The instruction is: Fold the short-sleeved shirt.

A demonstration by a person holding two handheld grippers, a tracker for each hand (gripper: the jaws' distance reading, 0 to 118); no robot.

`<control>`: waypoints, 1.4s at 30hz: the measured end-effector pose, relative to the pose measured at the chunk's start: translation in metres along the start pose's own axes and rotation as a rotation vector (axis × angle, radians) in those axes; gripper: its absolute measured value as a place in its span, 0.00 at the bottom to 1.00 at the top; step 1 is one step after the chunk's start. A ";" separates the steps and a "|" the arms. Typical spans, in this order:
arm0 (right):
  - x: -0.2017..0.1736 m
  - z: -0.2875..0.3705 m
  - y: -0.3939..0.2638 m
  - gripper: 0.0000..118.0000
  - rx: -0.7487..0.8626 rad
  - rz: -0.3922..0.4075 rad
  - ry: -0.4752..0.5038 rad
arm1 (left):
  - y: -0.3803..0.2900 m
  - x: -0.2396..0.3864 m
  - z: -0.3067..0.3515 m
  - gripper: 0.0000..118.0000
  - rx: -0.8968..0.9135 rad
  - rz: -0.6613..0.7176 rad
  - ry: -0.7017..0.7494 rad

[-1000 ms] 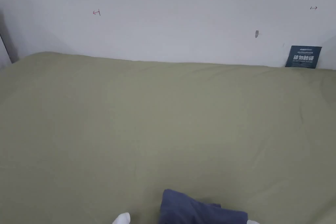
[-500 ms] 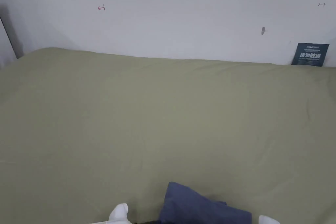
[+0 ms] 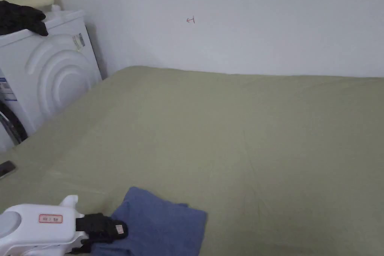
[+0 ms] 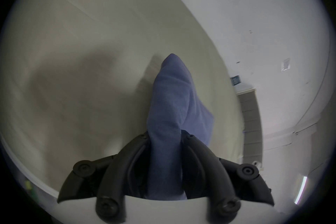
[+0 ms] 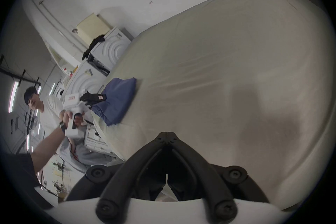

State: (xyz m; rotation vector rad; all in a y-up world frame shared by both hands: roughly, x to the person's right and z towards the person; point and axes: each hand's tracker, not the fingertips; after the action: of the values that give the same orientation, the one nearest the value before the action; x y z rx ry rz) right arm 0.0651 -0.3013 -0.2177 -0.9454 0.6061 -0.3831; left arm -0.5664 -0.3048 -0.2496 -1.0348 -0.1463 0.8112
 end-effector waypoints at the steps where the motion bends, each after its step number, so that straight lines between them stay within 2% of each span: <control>1: -0.007 -0.002 0.000 0.01 -0.010 0.021 -0.008 | 0.011 -0.018 0.011 0.22 -0.019 -0.009 0.031; 6: -0.026 -0.010 -0.004 0.01 -0.045 0.061 -0.031 | 0.030 -0.085 0.038 0.22 -0.001 0.013 0.020; 9: -0.032 -0.012 -0.007 0.01 -0.064 0.082 -0.057 | 0.012 -0.078 0.036 0.22 0.024 0.005 -0.054; 10: -0.034 -0.012 -0.007 0.01 -0.070 0.083 -0.059 | 0.010 -0.071 0.035 0.23 0.033 -0.016 -0.033; 12: -0.035 -0.008 -0.006 0.01 -0.074 0.088 -0.049 | 0.004 -0.049 0.046 0.40 0.082 -0.078 0.056; 13: -0.037 -0.004 -0.006 0.01 -0.067 0.093 -0.045 | 0.003 -0.037 0.056 0.59 0.142 -0.090 0.101; 14: -0.039 0.002 -0.005 0.01 -0.054 0.103 -0.038 | 0.001 -0.022 0.070 0.69 0.175 -0.102 0.110; 15: -0.040 0.007 -0.005 0.01 -0.044 0.114 -0.032 | 0.001 -0.013 0.087 0.74 0.230 -0.122 0.099; 18: -0.042 0.029 -0.003 0.01 0.015 0.154 -0.046 | -0.019 0.054 0.123 0.74 0.405 -0.199 0.202; 21: -0.035 0.050 0.004 0.01 0.105 0.185 -0.102 | -0.054 0.132 0.127 0.73 0.546 -0.386 0.382; 22: -0.031 0.057 0.007 0.01 0.142 0.198 -0.147 | -0.070 0.161 0.118 0.73 0.560 -0.442 0.415; 23: -0.028 0.063 0.011 0.01 0.178 0.212 -0.244 | -0.083 0.182 0.106 0.73 0.556 -0.476 0.438; 24: -0.024 0.067 0.015 0.01 0.203 0.213 -0.305 | -0.095 0.204 0.094 0.72 0.554 -0.489 0.440; 25: -0.020 0.074 0.020 0.01 0.236 0.231 -0.399 | -0.114 0.226 0.078 0.65 0.585 -0.516 0.417; 26: -0.017 0.081 0.024 0.01 0.264 0.239 -0.488 | -0.131 0.250 0.062 0.51 0.609 -0.534 0.390; 27: -0.014 0.088 0.028 0.01 0.279 0.249 -0.549 | -0.139 0.256 0.049 0.31 0.630 -0.566 0.362; 28: -0.014 0.098 0.033 0.01 0.301 0.268 -0.605 | -0.155 0.275 0.032 0.06 0.643 -0.602 0.329; 32: -0.015 0.140 0.041 0.01 0.424 0.268 -0.697 | -0.218 0.344 -0.028 0.00 0.487 -0.756 0.354; 34: -0.021 0.160 0.039 0.01 0.472 0.258 -0.735 | -0.251 0.367 -0.040 0.00 0.518 -0.868 0.302; 36: -0.028 0.178 0.033 0.01 0.538 0.264 -0.764 | -0.282 0.390 -0.045 0.00 0.599 -0.929 0.353; 39: -0.039 0.200 0.017 0.01 0.636 0.272 -0.814 | -0.313 0.404 -0.044 0.00 0.743 -0.921 0.374; 42: -0.042 0.210 0.000 0.01 0.658 0.251 -0.830 | -0.324 0.394 -0.033 0.00 0.799 -0.802 0.356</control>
State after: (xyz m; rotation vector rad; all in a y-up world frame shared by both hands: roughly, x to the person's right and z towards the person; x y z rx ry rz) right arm 0.1656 -0.1447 -0.1124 -0.3191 -0.1740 0.0625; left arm -0.1009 -0.1505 -0.1053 -0.2787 0.0727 -0.0821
